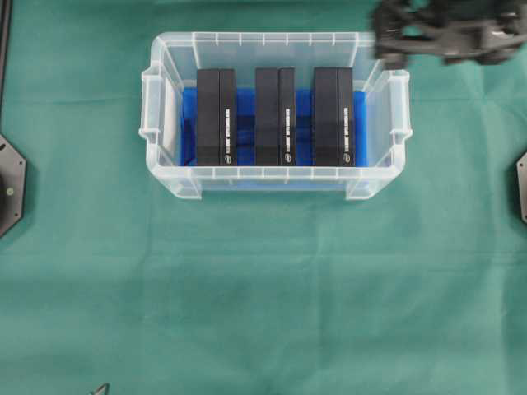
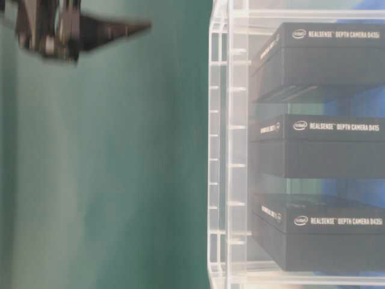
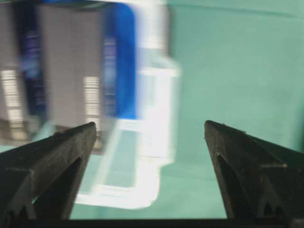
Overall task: Take the box out of the case with the right arm.
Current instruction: 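Lower the open right gripper over the middle black box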
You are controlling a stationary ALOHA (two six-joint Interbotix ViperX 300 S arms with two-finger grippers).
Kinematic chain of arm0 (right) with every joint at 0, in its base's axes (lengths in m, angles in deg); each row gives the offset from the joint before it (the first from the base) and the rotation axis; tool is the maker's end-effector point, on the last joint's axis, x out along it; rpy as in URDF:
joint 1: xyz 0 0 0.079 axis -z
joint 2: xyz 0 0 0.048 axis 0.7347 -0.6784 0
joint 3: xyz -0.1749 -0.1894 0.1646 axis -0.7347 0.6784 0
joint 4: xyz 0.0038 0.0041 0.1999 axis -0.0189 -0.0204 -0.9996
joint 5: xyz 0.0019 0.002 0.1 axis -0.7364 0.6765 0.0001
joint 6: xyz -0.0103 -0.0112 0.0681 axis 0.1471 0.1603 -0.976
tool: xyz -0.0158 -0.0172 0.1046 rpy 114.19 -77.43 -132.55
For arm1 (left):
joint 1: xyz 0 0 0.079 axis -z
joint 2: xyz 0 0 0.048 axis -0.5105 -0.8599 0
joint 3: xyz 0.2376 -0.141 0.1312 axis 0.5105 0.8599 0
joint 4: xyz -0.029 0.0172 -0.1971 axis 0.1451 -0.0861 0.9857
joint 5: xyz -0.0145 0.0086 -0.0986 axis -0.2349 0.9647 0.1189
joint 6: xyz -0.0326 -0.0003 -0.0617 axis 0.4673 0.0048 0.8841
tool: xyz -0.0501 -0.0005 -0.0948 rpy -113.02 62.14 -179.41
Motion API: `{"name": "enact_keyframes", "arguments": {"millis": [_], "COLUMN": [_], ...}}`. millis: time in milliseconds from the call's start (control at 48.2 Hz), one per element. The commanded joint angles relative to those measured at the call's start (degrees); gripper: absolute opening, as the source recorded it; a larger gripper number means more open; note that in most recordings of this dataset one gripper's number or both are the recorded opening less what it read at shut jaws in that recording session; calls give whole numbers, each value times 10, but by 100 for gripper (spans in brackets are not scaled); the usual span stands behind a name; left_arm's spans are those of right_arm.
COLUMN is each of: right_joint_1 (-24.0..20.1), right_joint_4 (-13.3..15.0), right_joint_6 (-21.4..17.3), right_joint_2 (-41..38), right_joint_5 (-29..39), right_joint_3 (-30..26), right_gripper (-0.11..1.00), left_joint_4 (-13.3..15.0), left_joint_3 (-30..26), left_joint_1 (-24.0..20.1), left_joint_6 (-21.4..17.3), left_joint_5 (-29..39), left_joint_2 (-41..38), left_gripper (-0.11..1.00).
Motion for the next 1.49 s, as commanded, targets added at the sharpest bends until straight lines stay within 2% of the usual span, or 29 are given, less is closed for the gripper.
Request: {"name": "enact_keyframes", "arguments": {"millis": [0,270,539,1473], "right_joint_1": [-14,-45,-62,-62], "right_joint_4": [2,2,-1,1], "right_joint_6": [2,-2,-6,-8], "right_joint_2": [-45,-176,-235,-239], "right_joint_5": [-4,-2,-2,11], "right_joint_3": [-69,-217,-289,-289], "right_gripper": [93,93,93,93], "left_joint_4": [-2,-2,-2,-2], "left_joint_3": [-16,-16,-15,-17], "left_joint_1": [-4,-4,-4,-4], "left_joint_6": [-1,-1,-1,-1], "left_joint_5": [-2,2,18,26], "left_joint_2": [-1,4,13,14], "left_gripper": [0,0,0,0]}}
